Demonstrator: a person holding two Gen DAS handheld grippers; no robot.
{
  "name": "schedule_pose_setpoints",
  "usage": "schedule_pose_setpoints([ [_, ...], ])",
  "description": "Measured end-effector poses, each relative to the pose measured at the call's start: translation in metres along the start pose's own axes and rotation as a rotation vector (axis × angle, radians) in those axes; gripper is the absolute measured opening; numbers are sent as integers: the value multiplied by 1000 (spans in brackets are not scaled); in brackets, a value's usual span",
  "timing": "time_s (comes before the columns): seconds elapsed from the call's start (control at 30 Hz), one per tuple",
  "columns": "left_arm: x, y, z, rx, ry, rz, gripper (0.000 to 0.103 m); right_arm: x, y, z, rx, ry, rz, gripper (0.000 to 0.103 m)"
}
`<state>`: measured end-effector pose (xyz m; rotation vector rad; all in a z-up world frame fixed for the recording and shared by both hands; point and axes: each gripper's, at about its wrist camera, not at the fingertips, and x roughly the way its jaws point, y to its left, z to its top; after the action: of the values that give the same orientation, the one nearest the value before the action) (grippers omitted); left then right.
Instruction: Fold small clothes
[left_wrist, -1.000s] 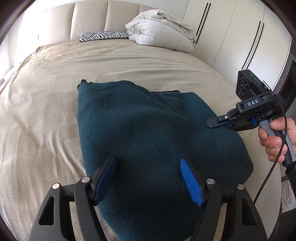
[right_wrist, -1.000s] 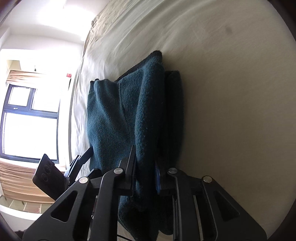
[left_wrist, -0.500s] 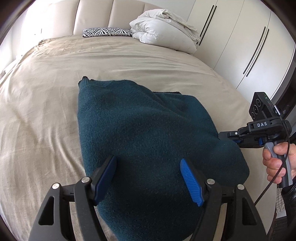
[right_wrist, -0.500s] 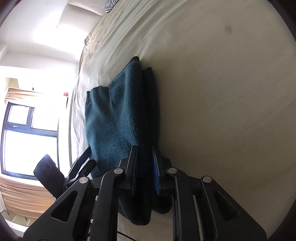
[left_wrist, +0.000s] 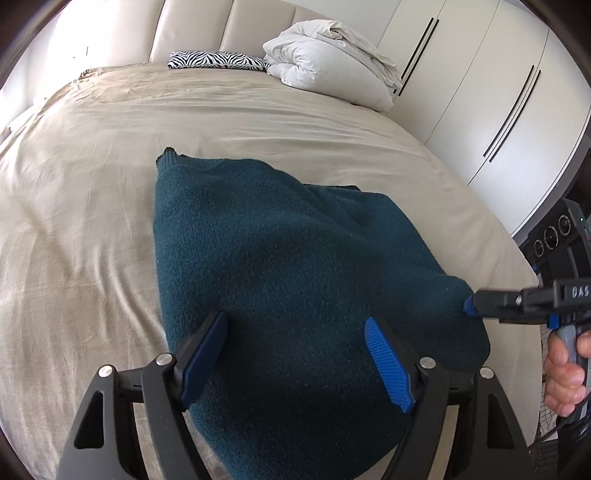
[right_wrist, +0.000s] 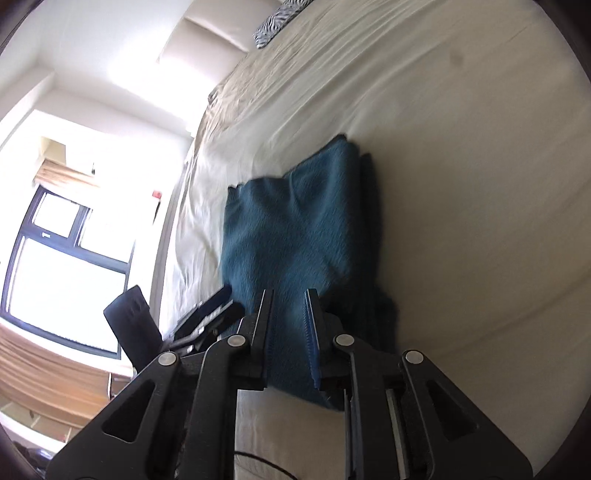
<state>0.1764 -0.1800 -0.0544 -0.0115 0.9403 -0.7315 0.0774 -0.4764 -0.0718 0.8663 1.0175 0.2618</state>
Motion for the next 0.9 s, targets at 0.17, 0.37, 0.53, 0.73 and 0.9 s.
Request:
schedule_pose_setpoints([
  [0.17, 0, -1, -2, 16, 8, 16, 78, 38, -41, -1, 101, 26, -29, 7],
  [0.37, 5, -1, -2, 20, 4, 18, 78, 45, -83, 3, 192, 13, 146, 0],
  [0.53, -9, 0, 4, 7, -5, 28, 77, 24, -72, -7, 166, -30, 174, 5],
  [0.73, -18, -7, 24, 47, -61, 38, 77, 21, -35, 13, 47, -70, 171, 7],
  [0.9, 14, 8, 17, 39, 8, 34, 77, 57, -72, 14, 119, -32, 187, 0],
])
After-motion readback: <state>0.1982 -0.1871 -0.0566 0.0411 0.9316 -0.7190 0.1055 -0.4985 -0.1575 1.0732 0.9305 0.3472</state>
